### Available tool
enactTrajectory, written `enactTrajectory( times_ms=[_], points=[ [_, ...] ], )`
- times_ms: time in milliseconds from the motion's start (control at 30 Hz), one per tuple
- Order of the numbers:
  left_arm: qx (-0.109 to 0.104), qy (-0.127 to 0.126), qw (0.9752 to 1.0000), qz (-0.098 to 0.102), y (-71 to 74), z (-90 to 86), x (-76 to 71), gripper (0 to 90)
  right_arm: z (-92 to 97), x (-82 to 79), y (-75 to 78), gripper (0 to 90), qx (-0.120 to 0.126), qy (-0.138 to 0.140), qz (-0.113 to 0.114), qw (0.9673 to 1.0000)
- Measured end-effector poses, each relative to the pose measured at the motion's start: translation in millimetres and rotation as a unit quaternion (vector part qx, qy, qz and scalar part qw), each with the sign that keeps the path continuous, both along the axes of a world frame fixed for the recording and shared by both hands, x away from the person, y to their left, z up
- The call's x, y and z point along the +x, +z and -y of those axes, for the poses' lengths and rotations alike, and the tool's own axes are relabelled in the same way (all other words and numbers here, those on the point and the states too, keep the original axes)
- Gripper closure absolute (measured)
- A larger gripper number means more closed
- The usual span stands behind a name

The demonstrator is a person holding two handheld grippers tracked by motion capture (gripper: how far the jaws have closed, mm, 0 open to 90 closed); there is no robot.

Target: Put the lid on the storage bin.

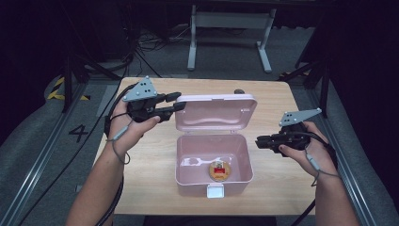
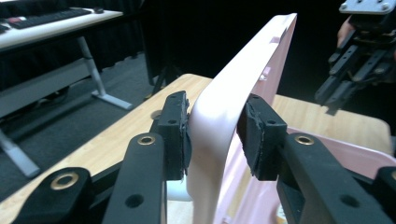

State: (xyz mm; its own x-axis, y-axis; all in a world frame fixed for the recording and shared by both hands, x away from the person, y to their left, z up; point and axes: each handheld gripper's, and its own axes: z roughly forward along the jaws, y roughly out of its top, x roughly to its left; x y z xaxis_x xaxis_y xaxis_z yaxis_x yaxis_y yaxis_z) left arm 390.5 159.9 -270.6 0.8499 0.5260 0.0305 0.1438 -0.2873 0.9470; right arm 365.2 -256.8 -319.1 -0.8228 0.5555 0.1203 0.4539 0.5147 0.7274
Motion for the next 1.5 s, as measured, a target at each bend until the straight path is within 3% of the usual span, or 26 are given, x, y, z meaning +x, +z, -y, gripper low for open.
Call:
enactTrajectory(
  times_ms=[133,600,867,1100,1267,1367,1500],
  points=[
    [-0.005,-0.006,1.0,0.0,-2.3,-0.8,-6.7,63.5,0.0,-2.6,5.0,89.5,0.012,0.001,0.012,0.9999],
    [0.01,-0.007,0.9999,0.009,-4.8,2.6,-23.5,61.0,-4.0,-7.5,11.0,90.0,0.033,0.007,0.032,0.9989],
    [0.007,-0.028,0.9994,-0.017,-8.7,0.8,-29.4,56.0,-5.6,-9.2,12.1,90.0,0.044,0.011,0.034,0.9984],
    [0.028,-0.024,0.9992,-0.014,-7.0,0.4,-38.5,54.1,-5.7,-7.6,13.3,90.0,0.057,0.012,0.04,0.9975],
    [0.028,-0.026,0.9989,-0.026,-7.8,-1.5,-43.0,51.2,-8.2,-4.3,13.0,90.0,0.063,0.015,0.039,0.9971],
    [0.027,-0.034,0.9981,-0.044,-8.6,-7.3,-47.2,49.8,-12.1,-2.9,14.2,90.0,0.064,0.021,0.041,0.9969],
    [0.038,-0.023,0.9981,-0.044,-9.1,-13.8,-51.7,45.7,-13.4,-1.9,14.7,90.0,0.066,0.024,0.042,0.9967]
  ],
)
